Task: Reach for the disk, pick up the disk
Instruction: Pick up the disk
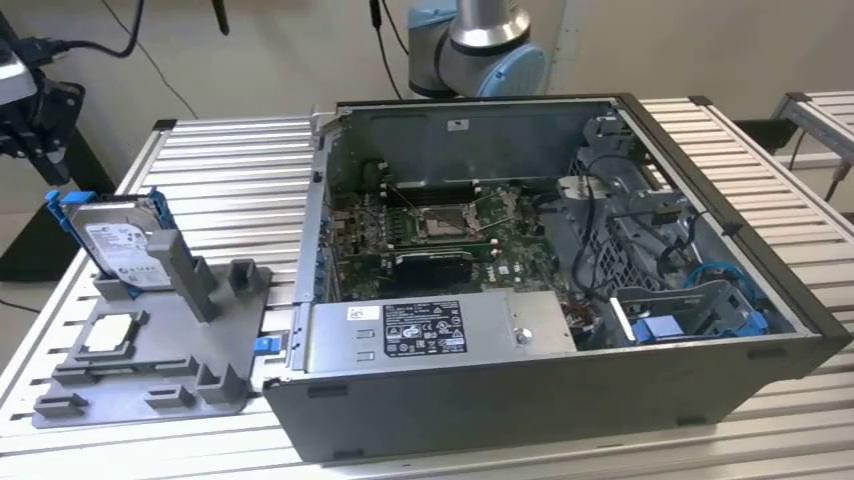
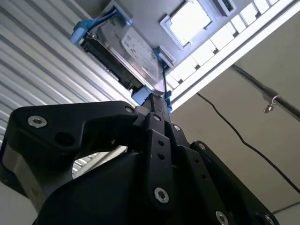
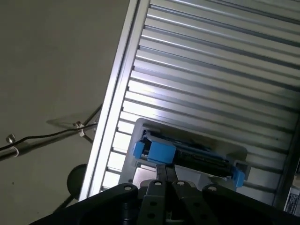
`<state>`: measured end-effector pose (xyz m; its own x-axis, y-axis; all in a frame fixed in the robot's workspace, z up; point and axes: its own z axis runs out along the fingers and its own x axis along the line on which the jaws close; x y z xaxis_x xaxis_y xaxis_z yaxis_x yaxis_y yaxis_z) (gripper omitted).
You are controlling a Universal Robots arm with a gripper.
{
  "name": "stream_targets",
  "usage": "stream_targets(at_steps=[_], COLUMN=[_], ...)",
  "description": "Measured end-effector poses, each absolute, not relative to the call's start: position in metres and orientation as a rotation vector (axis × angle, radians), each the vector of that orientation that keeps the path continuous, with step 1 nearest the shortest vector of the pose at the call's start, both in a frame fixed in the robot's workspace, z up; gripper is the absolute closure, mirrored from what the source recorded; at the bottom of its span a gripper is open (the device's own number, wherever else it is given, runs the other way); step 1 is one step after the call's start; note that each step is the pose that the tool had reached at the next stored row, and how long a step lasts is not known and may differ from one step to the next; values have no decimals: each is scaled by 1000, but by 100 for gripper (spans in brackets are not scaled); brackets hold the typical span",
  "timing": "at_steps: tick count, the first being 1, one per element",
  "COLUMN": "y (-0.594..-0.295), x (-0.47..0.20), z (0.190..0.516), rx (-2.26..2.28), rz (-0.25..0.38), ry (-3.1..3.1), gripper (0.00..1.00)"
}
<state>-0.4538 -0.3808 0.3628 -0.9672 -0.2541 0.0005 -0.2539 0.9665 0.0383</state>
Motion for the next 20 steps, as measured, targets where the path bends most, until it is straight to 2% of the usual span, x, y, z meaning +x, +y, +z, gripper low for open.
stream_targets(at_steps=[20], y=[-381], x=[-454], z=[363], rx=[957], rz=[-57], ry=[-2979], gripper=[100])
